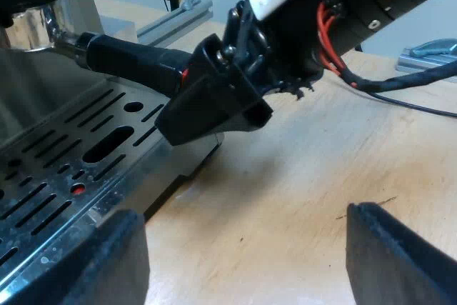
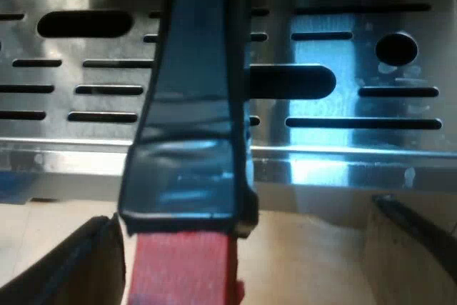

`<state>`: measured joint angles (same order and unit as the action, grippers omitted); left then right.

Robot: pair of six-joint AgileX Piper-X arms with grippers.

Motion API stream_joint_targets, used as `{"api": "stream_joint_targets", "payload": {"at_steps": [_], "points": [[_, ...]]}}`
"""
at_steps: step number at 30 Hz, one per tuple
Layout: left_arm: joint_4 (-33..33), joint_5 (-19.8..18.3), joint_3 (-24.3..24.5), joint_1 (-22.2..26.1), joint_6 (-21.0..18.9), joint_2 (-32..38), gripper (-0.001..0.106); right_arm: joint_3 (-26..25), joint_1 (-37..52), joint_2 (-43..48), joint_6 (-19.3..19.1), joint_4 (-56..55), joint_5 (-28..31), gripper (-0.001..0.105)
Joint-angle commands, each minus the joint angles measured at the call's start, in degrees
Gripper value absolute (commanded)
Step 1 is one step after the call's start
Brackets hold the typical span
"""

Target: Grind coffee beans and then tamp

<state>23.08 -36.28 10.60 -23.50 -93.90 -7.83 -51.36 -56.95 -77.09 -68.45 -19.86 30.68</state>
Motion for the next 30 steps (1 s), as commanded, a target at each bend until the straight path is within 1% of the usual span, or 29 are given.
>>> {"api": "stream_joint_targets", "payload": {"at_steps": [1, 4, 6, 7, 8, 10, 11, 12, 14, 16, 17, 18, 20, 21, 22, 23, 24, 30], "points": [[-0.66, -0.87, 0.11, -0.3, 0.3, -0.09, 0.061, -0.12, 0.28, -0.25, -0.85, 0.59, -0.05, 0.07], [-0.66, -0.87, 0.11, -0.3, 0.3, -0.09, 0.061, -0.12, 0.28, -0.25, -1.08, 0.77, -0.05, 0.07], [-0.66, -0.87, 0.11, -0.3, 0.3, -0.09, 0.061, -0.12, 0.28, -0.25, -2.3, 0.77, -0.05, 0.07], [-0.66, -0.87, 0.11, -0.3, 0.3, -0.09, 0.061, -0.12, 0.28, -0.25, -3.87, 0.77, -0.05, 0.07], [-0.66, -0.87, 0.11, -0.3, 0.3, -0.09, 0.061, -0.12, 0.28, -0.25, -4.45, 0.77, -0.05, 0.07], [-0.66, -0.87, 0.11, -0.3, 0.3, -0.09, 0.061, -0.12, 0.28, -0.25, -4.6, 0.77, -0.05, 0.068], [-0.66, -0.87, 0.11, -0.3, 0.3, -0.09, 0.061, -0.12, 0.28, -0.25, -4.64, 0.77, -0.05, 0.06], [-0.66, -0.87, 0.11, -0.3, 0.3, -0.09, 0.061, -0.12, 0.28, -0.25, -4.64, 0.77, -0.05, 0.058], [-0.66, -0.87, 0.11, -0.3, 0.3, -0.09, 0.061, -0.12, 0.28, -0.25, -4.64, 0.77, -0.05, 0.044], [-0.66, -0.87, 0.11, -0.3, 0.3, -0.09, 0.061, -0.12, 0.28, -0.25, -4.64, 0.77, -0.05, 0.037], [-0.66, -0.87, 0.11, -0.3, 0.3, -0.09, 0.061, -0.12, 0.28, -0.25, -4.64, 0.77, -0.05, 0.03], [-0.66, -0.87, 0.11, -0.3, 0.3, -0.09, 0.061, -0.12, 0.28, -0.25, -4.64, 0.77, -0.05, 0.027], [-0.66, -0.87, 0.11, -0.3, 0.3, -0.09, 0.061, -0.12, 0.28, -0.25, -4.64, 0.77, -0.05, 0.017], [-0.66, -0.87, 0.11, -0.3, 0.3, -0.09, 0.061, -0.12, 0.28, -0.25, -4.64, 0.77, -0.05, 0.015], [-0.66, -0.87, 0.11, -0.3, 0.3, -0.09, 0.061, -0.12, 0.28, -0.25, -4.64, 0.77, -0.05, 0.01], [-0.66, -0.87, 0.11, -0.3, 0.3, -0.09, 0.061, -0.12, 0.28, -0.25, -4.64, 0.77, -0.05, 0.002], [-0.66, -0.87, 0.11, -0.3, 0.3, -0.09, 0.061, -0.12, 0.28, -0.25, -4.64, 0.77, -0.05, 0.0], [-0.66, -0.87, 0.11, -0.3, 0.3, -0.09, 0.061, -0.12, 0.1, -0.25, -5.35, 0.77, -0.05, 0.0]]}}
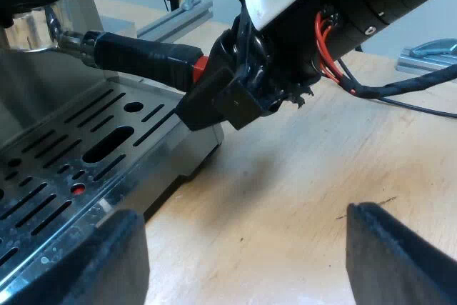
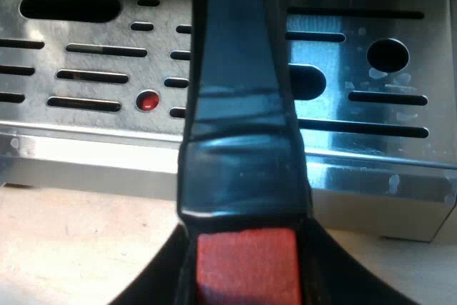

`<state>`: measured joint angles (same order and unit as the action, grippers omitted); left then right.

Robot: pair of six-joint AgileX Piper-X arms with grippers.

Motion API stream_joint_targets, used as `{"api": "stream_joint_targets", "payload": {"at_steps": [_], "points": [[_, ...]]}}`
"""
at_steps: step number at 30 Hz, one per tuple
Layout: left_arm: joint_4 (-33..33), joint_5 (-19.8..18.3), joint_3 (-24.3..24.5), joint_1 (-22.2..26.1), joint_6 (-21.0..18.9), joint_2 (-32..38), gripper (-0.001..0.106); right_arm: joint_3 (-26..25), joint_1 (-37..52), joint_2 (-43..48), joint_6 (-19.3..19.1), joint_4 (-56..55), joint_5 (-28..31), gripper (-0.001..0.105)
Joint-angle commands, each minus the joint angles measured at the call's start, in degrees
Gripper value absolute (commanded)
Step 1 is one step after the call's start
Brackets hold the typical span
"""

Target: Grind coffee beans and then tamp

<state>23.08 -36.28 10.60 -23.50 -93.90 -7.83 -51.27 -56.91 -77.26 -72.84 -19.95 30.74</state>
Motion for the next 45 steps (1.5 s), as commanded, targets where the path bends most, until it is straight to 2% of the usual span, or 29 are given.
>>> {"api": "stream_joint_targets", "payload": {"at_steps": [1, 4, 7, 15, 17, 20, 26, 32, 37, 40, 45], "points": [[-0.66, -0.87, 0.11, -0.3, 0.3, -0.09, 0.061, -0.21, 0.06, -0.07, -0.96, 0.85, -0.11, 0.0], [-0.66, -0.87, 0.11, -0.3, 0.3, -0.09, 0.061, -0.21, -0.27, 0.17, -0.96, 0.85, -0.11, 0.0], [-0.66, -0.87, 0.11, -0.3, 0.3, -0.09, 0.061, -0.21, -0.95, 0.55, 1.4, -0.04, -0.11, 0.0], [-0.66, -0.87, 0.11, -0.3, 0.3, -0.09, 0.061, 0.88, -5.57, 1.5, 2.39, -0.78, 7.24, 0.0], [-0.66, -0.87, 0.11, -0.3, 0.3, -0.09, 0.061, 1.97, -6.83, 1.97, 5.13, -0.82, 8.39, 0.0], [-0.66, -0.87, 0.11, -0.3, 0.3, -0.09, 0.061, 3.23, -8.34, 2.75, 5.87, -0.82, 11.84, 0.0], [-0.66, -0.87, 0.11, -0.3, -0.07, -0.09, 0.061, 4.5, -9.79, 4.58, 7.55, -0.82, 12.93, 0.0], [-0.66, -0.87, 0.11, -0.3, -0.07, -0.09, 0.061, 4.78, -10.84, 5.38, 7.99, -1.94, 12.73, 0.0], [-0.82, -0.87, 0.11, -0.3, -0.07, -0.09, 0.061, 4.74, -13.44, 7.61, 8.53, -7.45, 9.41, 0.0], [-1.22, -2.65, 0.32, -0.3, -1.31, -0.09, 0.061, 4.74, -14.46, 8.98, 8.27, -10.06, 8.84, 0.0], [-1.12, -3.13, 1.78, -0.3, -1.33, -0.09, 0.062, 5.49, -15.44, 11.48, 3.95, -12.17, 4.74, 0.0]]}}
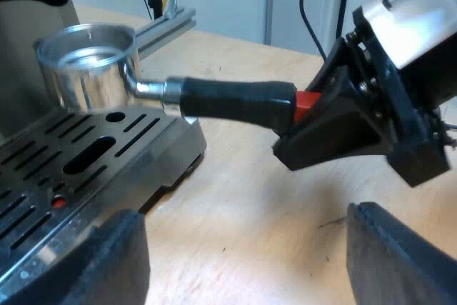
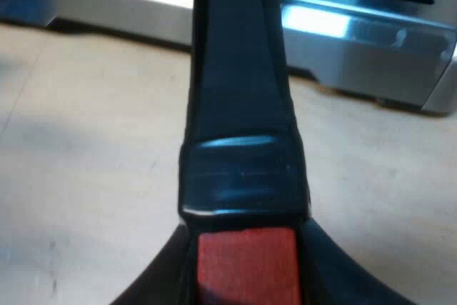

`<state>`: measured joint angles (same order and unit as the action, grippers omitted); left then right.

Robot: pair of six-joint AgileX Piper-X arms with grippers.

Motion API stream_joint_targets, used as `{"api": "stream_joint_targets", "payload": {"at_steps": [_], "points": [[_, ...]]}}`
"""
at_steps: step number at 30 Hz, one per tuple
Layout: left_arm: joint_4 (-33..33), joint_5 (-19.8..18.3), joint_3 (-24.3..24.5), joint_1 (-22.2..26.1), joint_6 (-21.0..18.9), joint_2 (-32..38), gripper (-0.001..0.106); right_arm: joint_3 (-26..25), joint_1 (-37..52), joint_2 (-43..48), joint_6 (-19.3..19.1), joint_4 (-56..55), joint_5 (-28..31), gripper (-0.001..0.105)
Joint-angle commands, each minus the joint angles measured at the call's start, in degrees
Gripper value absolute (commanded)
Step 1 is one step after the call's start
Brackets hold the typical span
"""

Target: Grind coffee beans and then tamp

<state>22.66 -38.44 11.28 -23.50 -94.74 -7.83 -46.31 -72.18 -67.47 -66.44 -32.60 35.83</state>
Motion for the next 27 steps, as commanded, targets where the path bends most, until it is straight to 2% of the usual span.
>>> {"api": "stream_joint_targets", "payload": {"at_steps": [1, 10, 14, 18, 22, 24, 25, 27], "points": [[-0.59, -0.97, 1.18, -0.3, -0.48, -0.09, 0.062, 0.88, -0.16, 2.14, -2.84, 0.46, -0.63, 0.0], [1.56, -0.97, 4.98, -0.3, -0.48, -0.09, 0.062, 5.95, 0.01, 10.33, -11.59, 0.58, -6.59, 0.0], [8.27, -0.81, 7.6, -0.3, -0.21, -0.09, 0.062, 6.61, -0.01, 12.99, -16.25, 0.58, -7.76, 0.0], [10.06, -0.82, 9.11, -0.3, 0.37, -0.09, 0.062, 6.81, 0.26, 13.55, -23.05, 0.58, -14.59, 0.0], [10.07, -0.82, 9.71, -0.3, 0.37, -0.09, 0.062, 6.81, 3.46, 13.55, -24.57, 1.08, -19.1, 0.0], [10.07, -0.82, 9.7, -0.3, 0.37, -0.09, 0.062, 6.81, 6.88, 13.55, -29.42, 2.55, -22.48, 0.0], [10.07, -0.82, 9.7, -0.3, 0.37, -0.09, 0.062, 6.81, 7.72, 13.55, -30.51, 2.86, -23.11, 0.0], [10.07, -0.82, 9.7, -0.3, 0.37, -0.09, 0.062, 6.81, 10.76, 13.55, -33.87, 3.92, -28.8, 0.0]]}}
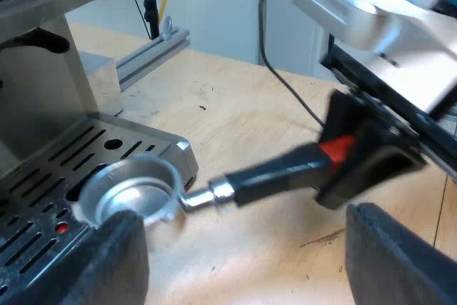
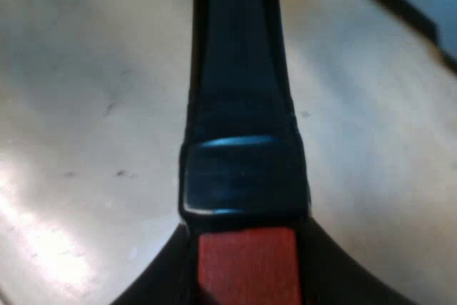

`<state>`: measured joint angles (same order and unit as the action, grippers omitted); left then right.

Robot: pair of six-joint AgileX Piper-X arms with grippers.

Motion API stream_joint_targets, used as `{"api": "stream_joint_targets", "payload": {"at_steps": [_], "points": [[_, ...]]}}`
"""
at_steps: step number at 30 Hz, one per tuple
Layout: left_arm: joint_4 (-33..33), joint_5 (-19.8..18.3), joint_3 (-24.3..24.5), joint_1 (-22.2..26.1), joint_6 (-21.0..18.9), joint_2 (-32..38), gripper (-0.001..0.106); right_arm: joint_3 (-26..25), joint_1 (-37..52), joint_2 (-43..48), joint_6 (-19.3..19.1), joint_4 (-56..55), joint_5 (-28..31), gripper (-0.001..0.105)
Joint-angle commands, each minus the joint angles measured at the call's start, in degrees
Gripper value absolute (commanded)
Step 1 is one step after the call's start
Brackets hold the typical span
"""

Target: Grind coffee beans and then tamp

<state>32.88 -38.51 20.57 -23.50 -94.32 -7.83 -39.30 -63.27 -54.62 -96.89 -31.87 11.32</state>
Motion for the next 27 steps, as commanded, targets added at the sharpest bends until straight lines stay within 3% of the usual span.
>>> {"api": "stream_joint_targets", "payload": {"at_steps": [1, 8, 13, 27], "points": [[-0.15, -0.74, 0.42, -0.3, -0.05, -0.09, 0.062, -0.2, 2.6, 0.7, -4.18, 3.21, -6.15, 0.0], [-0.15, -0.74, 0.42, -0.3, -0.05, -0.09, 0.062, 0.93, 5.82, 0.7, -11.53, 2.92, -10.39, 0.0], [-0.15, -0.74, 0.42, -0.3, -0.05, -0.09, 0.062, 5.48, 5.8, 0.7, -9.03, 6.12, -9.85, 0.0], [-0.05, -0.74, 0.42, -0.3, -0.05, -0.09, 0.062, 15.74, 5.8, -1.32, -10.52, 23.95, -10.06, 0.0]]}}
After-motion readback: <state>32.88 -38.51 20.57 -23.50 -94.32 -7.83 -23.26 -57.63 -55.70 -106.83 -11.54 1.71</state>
